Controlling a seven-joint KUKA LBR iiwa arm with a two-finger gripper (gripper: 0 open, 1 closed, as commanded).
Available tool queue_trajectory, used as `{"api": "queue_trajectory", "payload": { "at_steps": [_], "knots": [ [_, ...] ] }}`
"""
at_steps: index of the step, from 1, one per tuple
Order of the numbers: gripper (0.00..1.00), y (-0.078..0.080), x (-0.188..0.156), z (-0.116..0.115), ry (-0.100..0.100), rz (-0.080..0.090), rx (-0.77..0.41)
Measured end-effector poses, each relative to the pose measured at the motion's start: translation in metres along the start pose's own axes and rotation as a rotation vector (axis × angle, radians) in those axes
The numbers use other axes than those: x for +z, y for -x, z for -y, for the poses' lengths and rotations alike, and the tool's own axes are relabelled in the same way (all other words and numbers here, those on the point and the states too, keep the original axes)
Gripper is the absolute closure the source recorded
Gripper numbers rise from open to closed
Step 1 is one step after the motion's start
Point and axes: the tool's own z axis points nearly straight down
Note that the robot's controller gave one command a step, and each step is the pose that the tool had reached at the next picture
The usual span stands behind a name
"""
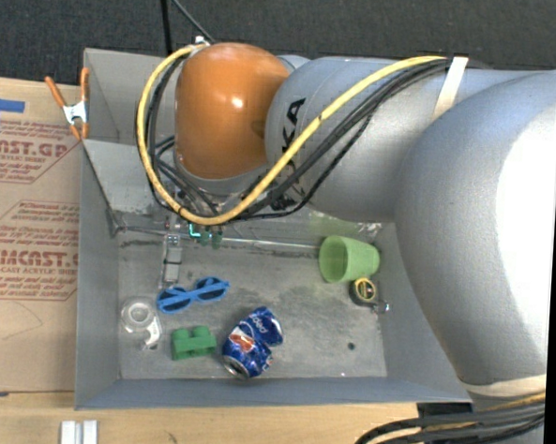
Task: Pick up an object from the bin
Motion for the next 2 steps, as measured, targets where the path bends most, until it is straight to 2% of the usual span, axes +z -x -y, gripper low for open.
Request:
{"api": "queue_trajectory", "payload": {
  "at_steps": [1,2],
  "knots": [
    [0.00,-0.0359,0.1014,0.0468,-0.003,-0.003,-0.037],
    [1.00,-0.0330,0.0965,0.0445,0.001,0.006,-0.037]
  ]
}}
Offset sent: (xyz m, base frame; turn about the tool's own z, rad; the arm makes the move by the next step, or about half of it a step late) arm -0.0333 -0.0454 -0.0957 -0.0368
